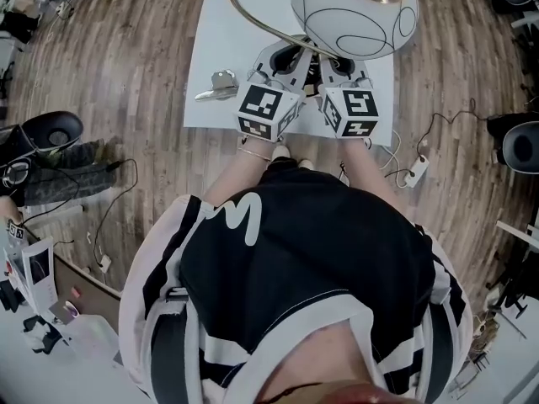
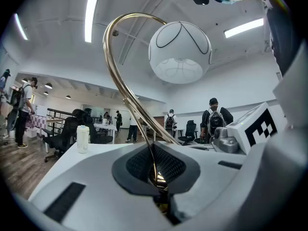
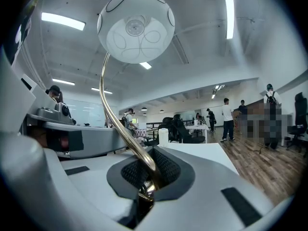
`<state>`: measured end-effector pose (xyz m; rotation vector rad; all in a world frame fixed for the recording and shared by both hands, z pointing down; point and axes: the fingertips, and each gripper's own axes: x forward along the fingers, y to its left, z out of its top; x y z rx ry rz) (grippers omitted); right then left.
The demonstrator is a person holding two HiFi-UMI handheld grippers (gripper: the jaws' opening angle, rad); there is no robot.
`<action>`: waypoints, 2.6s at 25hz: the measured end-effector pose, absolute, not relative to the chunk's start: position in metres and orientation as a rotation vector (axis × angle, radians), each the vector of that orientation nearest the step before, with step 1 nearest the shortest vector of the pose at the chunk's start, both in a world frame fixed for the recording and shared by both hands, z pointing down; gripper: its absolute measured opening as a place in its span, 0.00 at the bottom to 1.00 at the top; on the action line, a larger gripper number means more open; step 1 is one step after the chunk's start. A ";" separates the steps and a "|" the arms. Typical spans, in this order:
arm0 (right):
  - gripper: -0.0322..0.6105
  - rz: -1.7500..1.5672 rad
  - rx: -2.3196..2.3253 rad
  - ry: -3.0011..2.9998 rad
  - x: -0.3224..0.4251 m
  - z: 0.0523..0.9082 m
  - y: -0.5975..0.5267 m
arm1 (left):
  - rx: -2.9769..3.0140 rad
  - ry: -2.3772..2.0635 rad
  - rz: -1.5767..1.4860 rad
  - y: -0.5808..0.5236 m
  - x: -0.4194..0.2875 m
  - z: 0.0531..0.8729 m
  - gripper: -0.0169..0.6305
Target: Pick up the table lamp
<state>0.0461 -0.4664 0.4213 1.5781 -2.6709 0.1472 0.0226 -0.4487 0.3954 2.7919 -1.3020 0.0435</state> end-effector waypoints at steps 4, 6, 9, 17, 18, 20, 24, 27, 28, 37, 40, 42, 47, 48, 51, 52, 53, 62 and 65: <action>0.08 0.160 1.568 -2.683 0.047 0.422 -0.458 | 2.790 -1.316 0.050 -0.440 0.024 0.396 0.03; 0.08 0.156 1.559 -2.689 0.049 0.423 -0.454 | 2.788 -1.320 0.050 -0.435 0.026 0.396 0.03; 0.08 0.147 1.542 -2.699 0.051 0.425 -0.447 | 2.784 -1.330 0.047 -0.427 0.028 0.399 0.03; 0.08 0.156 1.503 -2.712 0.056 0.429 -0.422 | 2.776 -1.350 0.028 -0.401 0.034 0.403 0.03; 0.08 0.154 1.499 -2.712 0.056 0.429 -0.420 | 2.772 -1.352 0.026 -0.399 0.034 0.403 0.03; 0.08 0.151 1.491 -2.712 0.056 0.429 -0.414 | 2.761 -1.359 0.013 -0.393 0.034 0.403 0.03; 0.08 0.100 1.493 -2.706 0.054 0.421 -0.404 | 2.769 -1.354 -0.022 -0.383 0.031 0.396 0.03; 0.08 0.081 1.495 -2.705 0.045 0.416 -0.391 | 2.782 -1.349 -0.029 -0.370 0.023 0.391 0.03; 0.08 0.081 1.498 -2.705 0.042 0.415 -0.386 | 2.786 -1.345 -0.030 -0.366 0.020 0.391 0.03; 0.08 0.123 1.516 -2.695 0.010 0.415 -0.315 | 2.793 -1.310 0.005 -0.295 -0.012 0.390 0.03; 0.08 0.129 1.525 -2.683 -0.003 0.414 -0.283 | 2.789 -1.295 0.013 -0.264 -0.025 0.389 0.03; 0.08 0.131 1.532 -2.678 -0.012 0.413 -0.262 | 2.792 -1.285 0.022 -0.243 -0.034 0.388 0.03; 0.08 0.151 1.567 -2.658 -0.034 0.412 -0.206 | 2.807 -1.242 0.051 -0.188 -0.056 0.387 0.03; 0.08 0.153 1.574 -2.655 -0.037 0.412 -0.197 | 2.811 -1.234 0.054 -0.179 -0.060 0.387 0.03; 0.08 0.150 1.572 -2.654 -0.048 0.414 -0.177 | 2.809 -1.231 0.061 -0.158 -0.070 0.389 0.03; 0.08 0.149 1.566 -2.653 -0.049 0.415 -0.173 | 2.803 -1.234 0.061 -0.154 -0.071 0.391 0.03; 0.08 0.147 1.559 -2.650 -0.050 0.416 -0.170 | 2.797 -1.236 0.058 -0.151 -0.072 0.392 0.03; 0.08 0.051 1.577 -2.613 -0.039 0.407 -0.155 | 2.816 -1.202 0.046 -0.136 -0.061 0.386 0.03; 0.08 0.051 1.596 -2.603 -0.037 0.407 -0.146 | 2.822 -1.188 0.059 -0.127 -0.060 0.387 0.03</action>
